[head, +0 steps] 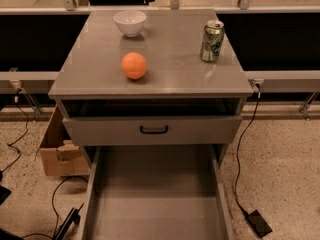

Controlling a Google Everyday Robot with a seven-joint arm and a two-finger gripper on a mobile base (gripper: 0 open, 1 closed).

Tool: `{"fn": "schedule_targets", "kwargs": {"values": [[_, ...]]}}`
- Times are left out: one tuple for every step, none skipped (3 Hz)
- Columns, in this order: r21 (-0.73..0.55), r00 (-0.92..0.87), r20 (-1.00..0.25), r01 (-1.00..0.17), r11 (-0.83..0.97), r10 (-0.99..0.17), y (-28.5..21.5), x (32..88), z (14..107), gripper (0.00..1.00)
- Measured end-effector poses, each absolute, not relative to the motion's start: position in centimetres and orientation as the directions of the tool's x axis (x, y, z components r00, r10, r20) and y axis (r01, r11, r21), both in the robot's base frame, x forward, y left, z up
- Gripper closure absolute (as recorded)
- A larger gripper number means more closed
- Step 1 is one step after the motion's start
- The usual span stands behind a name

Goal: Close middle drawer

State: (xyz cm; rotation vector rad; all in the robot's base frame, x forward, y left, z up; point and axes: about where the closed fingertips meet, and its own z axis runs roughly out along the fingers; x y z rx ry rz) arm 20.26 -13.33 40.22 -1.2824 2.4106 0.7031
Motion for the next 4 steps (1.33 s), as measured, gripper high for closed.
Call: {"fn": "schedule_targets", "kwargs": {"values": [[0.330, -0.554, -0.554, -0.832, 0.447, -0.622, -10.8, 21.7, 36.5, 1.00], [0.387, -0.554, -0.606, -0.833, 0.396, -0.571, -8.3, 23.2, 33.3, 1.00], [0.384, -0.525, -0.645, -0.851, 0.358, -0.556, -7.3, 25.5, 32.6, 1.00], [0.347, -0.480, -0.676, -0.876, 0.334, -0.559, -7.5, 28.9, 33.3, 1.00]]}}
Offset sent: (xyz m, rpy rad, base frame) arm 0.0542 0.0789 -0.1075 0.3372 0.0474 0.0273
